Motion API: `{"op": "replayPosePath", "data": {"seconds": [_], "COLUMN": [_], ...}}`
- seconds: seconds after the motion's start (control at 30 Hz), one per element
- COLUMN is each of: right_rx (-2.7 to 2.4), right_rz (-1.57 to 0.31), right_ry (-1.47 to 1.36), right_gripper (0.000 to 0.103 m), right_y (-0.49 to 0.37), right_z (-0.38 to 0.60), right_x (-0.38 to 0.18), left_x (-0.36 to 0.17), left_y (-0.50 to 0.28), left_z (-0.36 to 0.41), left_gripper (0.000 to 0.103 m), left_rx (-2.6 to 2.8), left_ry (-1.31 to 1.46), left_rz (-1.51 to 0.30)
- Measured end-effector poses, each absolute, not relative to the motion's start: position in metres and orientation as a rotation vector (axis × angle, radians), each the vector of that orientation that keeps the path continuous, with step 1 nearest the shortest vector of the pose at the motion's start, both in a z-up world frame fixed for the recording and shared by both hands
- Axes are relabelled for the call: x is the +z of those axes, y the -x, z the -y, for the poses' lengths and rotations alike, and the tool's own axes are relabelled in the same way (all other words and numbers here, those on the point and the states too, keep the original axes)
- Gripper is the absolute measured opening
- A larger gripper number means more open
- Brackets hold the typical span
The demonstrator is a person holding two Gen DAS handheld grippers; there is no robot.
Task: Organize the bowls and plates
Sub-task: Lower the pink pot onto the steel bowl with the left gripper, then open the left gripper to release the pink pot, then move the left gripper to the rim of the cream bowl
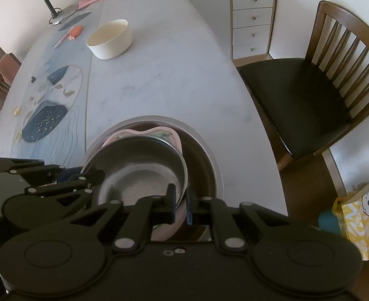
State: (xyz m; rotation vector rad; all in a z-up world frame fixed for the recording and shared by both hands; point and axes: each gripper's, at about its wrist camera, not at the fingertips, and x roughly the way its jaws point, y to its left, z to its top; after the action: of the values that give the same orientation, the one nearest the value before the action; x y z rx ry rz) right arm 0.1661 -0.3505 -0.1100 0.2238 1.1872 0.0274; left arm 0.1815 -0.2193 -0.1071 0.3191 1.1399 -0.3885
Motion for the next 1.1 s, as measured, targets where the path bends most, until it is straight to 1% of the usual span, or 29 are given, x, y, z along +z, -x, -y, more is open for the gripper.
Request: {"op": "replayPosePath", "data": {"seconds": [0.07,0.2,0.33,0.47,0.53,0.73,0.83,0.9,1.0,1.03,1.1], "right_rx": [0.034,0.050,0.064,0.086,0.098,0.141,0.160,0.171,0.185,0.190,0.198], "right_rz": [-1.190,-1.199,-1.201,-1.192,-1.186,-1.155,-1.135,-1.121,-1.099,-1.090,-1.073], "right_ry": [-0.228,-0.236,-0.220,-0.196,-0.186,-0.153,-0.143,-0.134,-0.117,-0.112,-0.103], "right_gripper": [0.011,0.017,0.022,0.031,0.031,0.037,0.042,0.046,0.048,0.049,0.054], "right_y": [-0.166,-0.170,-0.172,-0.174,-0.176,-0.185,-0.192,-0.199,-0.213,-0.218,-0.230], "right_z": [0.352,0.353,0.351,0.348,0.347,0.342,0.340,0.338,0.335,0.334,0.333], "right_x": [-0.110,-0.110,-0.107,-0.100,-0.095,-0.077,-0.067,-0.060,-0.051,-0.047,-0.041], "left_x": [-0.108,-0.107,-0.103,-0.097,-0.093,-0.072,-0.059,-0.051,-0.039,-0.034,-0.027], "left_y": [-0.182,-0.188,-0.192,-0.196,-0.197,-0.200,-0.204,-0.207,-0.215,-0.218,-0.227], "left_z": [0.218,0.214,0.209,0.203,0.199,0.189,0.181,0.177,0.170,0.167,0.160], "left_gripper": [0.009,0.009,0.009,0.009,0.009,0.010,0.023,0.035,0.045,0.046,0.054], "left_rx": [-0.393,-0.410,-0.429,-0.448,-0.444,-0.468,-0.471,-0.468,-0.447,-0.442,-0.426], "left_ry": [-0.310,-0.281,-0.253,-0.221,-0.213,-0.176,-0.141,-0.121,-0.110,-0.102,-0.084], "left_rz": [-1.144,-1.164,-1.162,-1.159,-1.153,-1.112,-1.082,-1.060,-1.021,-1.011,-0.993]}}
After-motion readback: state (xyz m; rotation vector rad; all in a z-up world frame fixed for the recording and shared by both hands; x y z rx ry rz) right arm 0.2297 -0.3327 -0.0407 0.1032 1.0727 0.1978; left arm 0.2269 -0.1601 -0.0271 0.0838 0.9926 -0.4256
